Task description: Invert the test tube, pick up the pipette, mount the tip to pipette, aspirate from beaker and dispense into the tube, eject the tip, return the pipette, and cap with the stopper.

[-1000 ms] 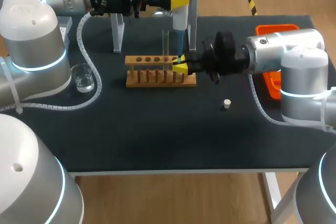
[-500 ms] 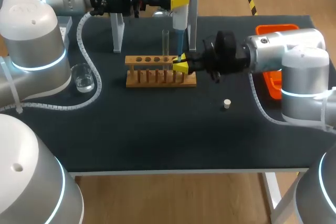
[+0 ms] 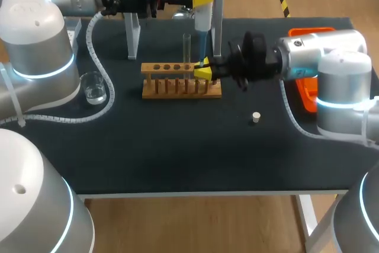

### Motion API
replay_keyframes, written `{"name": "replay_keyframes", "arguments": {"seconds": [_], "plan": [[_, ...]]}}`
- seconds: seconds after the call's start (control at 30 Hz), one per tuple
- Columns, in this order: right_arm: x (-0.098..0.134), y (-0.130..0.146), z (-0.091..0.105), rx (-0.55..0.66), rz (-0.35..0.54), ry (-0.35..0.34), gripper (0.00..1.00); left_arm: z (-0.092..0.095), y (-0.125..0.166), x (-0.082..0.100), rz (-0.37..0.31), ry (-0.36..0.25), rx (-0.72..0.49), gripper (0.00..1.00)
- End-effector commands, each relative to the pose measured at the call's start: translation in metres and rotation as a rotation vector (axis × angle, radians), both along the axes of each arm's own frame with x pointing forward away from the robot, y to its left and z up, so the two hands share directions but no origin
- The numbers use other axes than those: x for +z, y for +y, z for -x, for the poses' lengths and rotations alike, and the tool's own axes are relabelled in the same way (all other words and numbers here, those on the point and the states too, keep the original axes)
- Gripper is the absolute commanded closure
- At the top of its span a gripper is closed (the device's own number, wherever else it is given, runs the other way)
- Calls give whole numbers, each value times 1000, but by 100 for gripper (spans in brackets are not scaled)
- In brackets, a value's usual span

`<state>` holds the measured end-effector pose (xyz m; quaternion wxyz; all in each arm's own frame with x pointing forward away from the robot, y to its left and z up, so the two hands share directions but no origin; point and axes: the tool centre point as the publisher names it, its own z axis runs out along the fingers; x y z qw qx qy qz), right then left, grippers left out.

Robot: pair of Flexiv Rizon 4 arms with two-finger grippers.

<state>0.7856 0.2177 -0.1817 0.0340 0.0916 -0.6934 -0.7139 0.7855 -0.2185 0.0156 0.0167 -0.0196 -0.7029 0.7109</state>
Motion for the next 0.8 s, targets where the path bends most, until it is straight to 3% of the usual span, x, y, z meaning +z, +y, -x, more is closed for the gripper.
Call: {"name": "replay_keyframes", "arguments": {"seconds": [0.03,0.23,0.4,0.43,0.5,0.53,0.8], "plan": [[14,0,0,-1,0,-5,100,0,1,-7,-3,1,-1,100],[23,0,0,-1,-12,-16,100,0,1,-7,-3,1,-1,100],[15,0,3,2,3,-14,99,0,1,-7,-3,1,-1,100],[14,0,3,1,6,-13,84,0,1,-7,-3,1,-1,100],[9,-1,4,-4,16,-7,22,0,1,-7,-3,1,-1,100],[6,-2,4,-6,20,-5,0,0,1,-7,-3,1,-1,100],[-11,-20,6,-18,62,7,0,0,1,-7,-3,1,-1,100]]}}
